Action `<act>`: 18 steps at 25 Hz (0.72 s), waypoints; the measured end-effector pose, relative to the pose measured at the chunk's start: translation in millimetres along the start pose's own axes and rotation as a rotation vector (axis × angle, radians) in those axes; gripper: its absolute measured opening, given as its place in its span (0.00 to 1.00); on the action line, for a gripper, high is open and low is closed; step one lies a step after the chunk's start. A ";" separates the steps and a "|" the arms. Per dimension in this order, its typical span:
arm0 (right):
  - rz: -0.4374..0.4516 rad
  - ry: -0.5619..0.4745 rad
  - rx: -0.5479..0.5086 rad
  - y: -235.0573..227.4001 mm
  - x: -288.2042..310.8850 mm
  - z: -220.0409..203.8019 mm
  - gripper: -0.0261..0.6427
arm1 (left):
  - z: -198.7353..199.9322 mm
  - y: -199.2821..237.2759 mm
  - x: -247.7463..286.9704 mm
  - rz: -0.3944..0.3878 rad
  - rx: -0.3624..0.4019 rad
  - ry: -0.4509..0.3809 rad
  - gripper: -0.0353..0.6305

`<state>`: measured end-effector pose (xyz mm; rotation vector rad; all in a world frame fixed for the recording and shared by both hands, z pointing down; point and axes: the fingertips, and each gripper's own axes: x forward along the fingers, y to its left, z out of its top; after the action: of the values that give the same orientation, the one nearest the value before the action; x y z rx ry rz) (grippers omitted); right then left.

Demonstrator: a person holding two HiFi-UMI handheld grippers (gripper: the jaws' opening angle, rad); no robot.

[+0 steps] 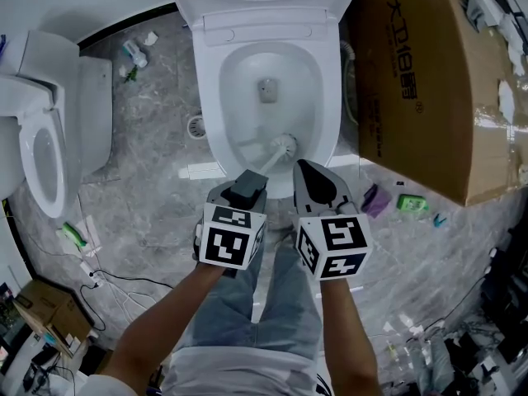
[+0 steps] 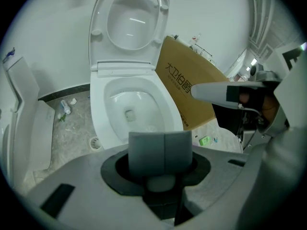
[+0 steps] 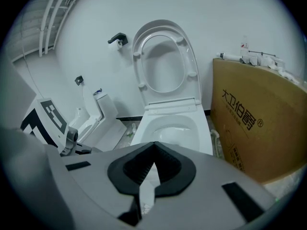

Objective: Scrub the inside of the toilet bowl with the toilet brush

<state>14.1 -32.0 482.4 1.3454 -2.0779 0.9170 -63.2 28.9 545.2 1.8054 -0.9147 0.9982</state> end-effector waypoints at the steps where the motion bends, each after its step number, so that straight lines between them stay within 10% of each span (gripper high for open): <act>1: -0.002 -0.001 0.001 -0.8 -0.3 0.0 0.04 | 3.1 -2.4 2.2 -0.003 0.000 -0.005 0.28; 18: -0.013 0.002 0.032 -13.1 2.0 -13.1 0.04 | 45.7 -8.8 24.4 -0.006 0.003 -0.106 0.28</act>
<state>26.0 -27.1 495.8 1.3722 -2.0582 0.9498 -33.4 -14.1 549.7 1.8773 -0.9727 0.9076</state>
